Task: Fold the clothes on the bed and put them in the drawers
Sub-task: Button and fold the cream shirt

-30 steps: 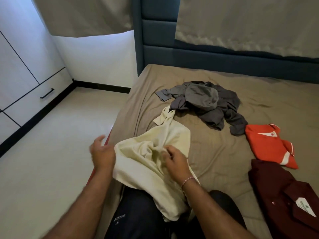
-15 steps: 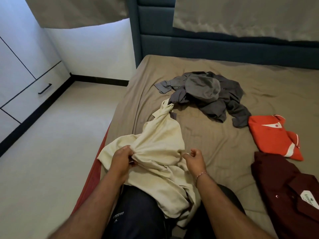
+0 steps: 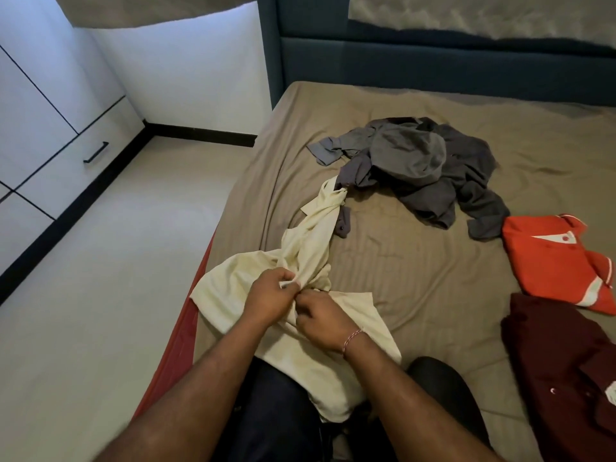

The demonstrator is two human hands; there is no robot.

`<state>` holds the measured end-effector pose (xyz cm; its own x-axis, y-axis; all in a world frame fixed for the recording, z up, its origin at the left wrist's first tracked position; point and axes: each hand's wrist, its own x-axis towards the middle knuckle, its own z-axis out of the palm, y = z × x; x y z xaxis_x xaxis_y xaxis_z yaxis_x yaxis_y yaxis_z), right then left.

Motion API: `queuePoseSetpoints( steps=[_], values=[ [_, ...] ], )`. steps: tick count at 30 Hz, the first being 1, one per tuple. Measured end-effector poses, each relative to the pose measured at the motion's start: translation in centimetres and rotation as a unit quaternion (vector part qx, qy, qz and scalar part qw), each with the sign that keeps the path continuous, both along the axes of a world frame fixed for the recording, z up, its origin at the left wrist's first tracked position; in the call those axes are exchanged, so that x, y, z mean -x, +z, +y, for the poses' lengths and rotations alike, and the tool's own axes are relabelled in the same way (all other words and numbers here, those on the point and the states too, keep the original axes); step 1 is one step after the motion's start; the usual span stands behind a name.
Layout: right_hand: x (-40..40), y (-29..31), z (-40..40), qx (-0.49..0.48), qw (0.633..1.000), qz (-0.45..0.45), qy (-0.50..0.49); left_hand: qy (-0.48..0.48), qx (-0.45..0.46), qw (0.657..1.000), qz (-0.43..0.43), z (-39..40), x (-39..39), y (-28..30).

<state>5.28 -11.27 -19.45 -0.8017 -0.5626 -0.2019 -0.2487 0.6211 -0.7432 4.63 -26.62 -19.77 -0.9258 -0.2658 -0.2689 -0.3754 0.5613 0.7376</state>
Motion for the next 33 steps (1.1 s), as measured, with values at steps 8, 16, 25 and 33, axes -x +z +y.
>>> queuePoseSetpoints(
  steps=[8, 16, 25, 33],
  values=[
    [2.1, -2.4, 3.0, -0.125, 0.976, -0.037, -0.177, 0.264, -0.367, 0.892, 0.025, -1.0, -0.6, -0.3],
    [2.1, -1.7, 1.7, 0.336, 0.866, -0.206, -0.308, 0.205, -0.517, 0.829, 0.063, -1.7, -1.6, 1.4],
    [2.4, 4.5, 2.0, 0.307, 0.905, 0.019, -0.293, 0.11, -0.481, 0.867, 0.067, -1.7, -0.8, 5.5],
    [3.1, 13.6, 5.3, 0.415, 0.897, -0.01, -0.15, -0.152, -0.084, 0.947, 0.27, 0.2, -0.5, 11.7]
  ],
)
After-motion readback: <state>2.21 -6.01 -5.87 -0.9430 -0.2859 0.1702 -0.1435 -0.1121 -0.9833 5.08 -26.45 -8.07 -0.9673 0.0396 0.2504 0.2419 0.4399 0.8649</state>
